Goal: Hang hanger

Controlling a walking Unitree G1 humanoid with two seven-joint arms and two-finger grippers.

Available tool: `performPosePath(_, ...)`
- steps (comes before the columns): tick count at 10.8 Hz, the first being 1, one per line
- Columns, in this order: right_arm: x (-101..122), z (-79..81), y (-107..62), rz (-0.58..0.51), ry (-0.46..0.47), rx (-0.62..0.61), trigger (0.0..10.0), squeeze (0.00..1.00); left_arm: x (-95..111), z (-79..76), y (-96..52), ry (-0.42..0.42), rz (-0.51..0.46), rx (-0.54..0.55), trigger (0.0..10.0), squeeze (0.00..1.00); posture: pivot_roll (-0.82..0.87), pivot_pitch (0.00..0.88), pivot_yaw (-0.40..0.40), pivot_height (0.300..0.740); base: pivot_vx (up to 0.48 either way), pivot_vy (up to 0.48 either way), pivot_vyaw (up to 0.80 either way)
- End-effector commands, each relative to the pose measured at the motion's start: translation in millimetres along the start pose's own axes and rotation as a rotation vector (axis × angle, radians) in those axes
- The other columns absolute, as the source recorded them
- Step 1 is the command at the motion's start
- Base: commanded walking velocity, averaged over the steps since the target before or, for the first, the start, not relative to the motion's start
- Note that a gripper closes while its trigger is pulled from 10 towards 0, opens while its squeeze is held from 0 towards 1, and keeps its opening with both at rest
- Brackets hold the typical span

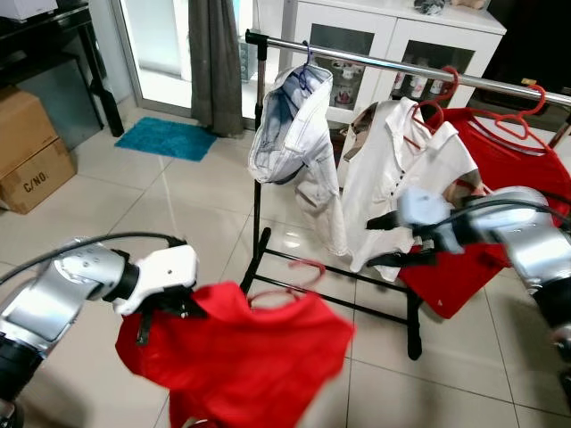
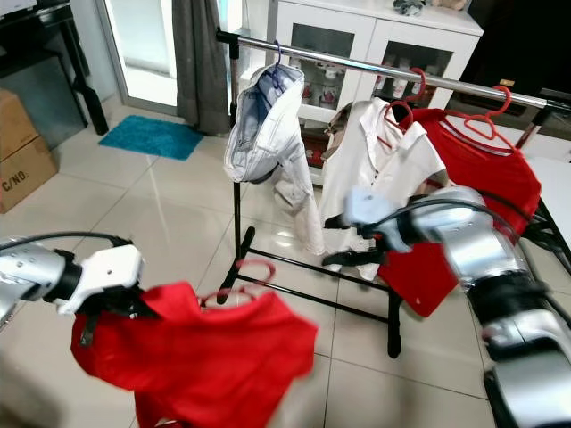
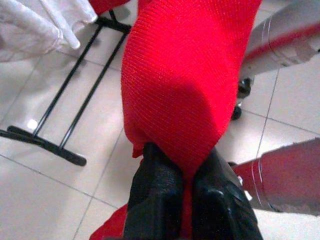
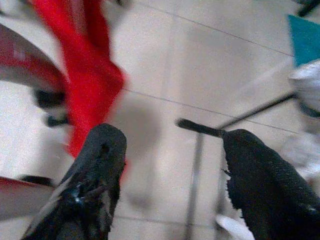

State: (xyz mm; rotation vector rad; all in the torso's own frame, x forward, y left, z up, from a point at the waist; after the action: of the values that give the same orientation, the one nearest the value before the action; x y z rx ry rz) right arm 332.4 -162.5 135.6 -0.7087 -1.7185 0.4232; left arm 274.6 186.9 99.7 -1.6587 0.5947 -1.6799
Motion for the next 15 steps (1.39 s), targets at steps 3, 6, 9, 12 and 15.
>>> performPosePath(3,7,20.2,29.8,-0.12,0.121,-0.004,10.0,0.0,19,1.1,-1.8,0.048,-0.112,0.044,0.0,0.0,-0.08,0.0,-0.057,0.74,0.0,0.0,0.0)
performPosePath(6,35,25.1,47.4,-0.314,0.263,0.042,10.0,0.0,26,2.1,-1.7,0.071,-0.143,0.057,0.0,0.0,-0.08,0.0,-0.063,0.74,0.0,0.0,0.0)
performPosePath(9,45,47.1,53.4,-0.363,0.285,0.175,9.5,0.0,30,7.1,-5.0,0.075,-0.158,0.081,0.0,0.0,-0.07,0.0,-0.069,0.74,0.0,0.0,0.0)
performPosePath(12,56,41.0,62.8,-0.412,0.353,0.118,3.0,0.0,37,9.8,-5.8,0.077,-0.185,0.088,0.0,0.0,-0.07,0.0,-0.068,0.74,0.0,0.0,0.0)
performPosePath(15,62,45.3,72.9,-0.433,0.378,0.126,0.0,0.0,43,13.0,-7.2,0.078,-0.211,0.097,0.0,0.0,-0.07,0.0,-0.065,0.74,0.0,0.0,0.0)
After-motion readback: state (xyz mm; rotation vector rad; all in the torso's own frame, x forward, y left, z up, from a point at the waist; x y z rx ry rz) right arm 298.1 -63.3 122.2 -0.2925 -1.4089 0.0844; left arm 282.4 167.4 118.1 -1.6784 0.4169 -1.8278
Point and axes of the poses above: a point about 5 cm out from each wrist's last joint towards the gripper, its own y axis pointing out of the wrist towards the gripper, its own x axis along the axis of the wrist's last joint, z = x × y, the point moved 5 cm from there along y, pointing out of the wrist towards the gripper, and after that the axes turned 2 degrees about -y, right-handed, at the moved point
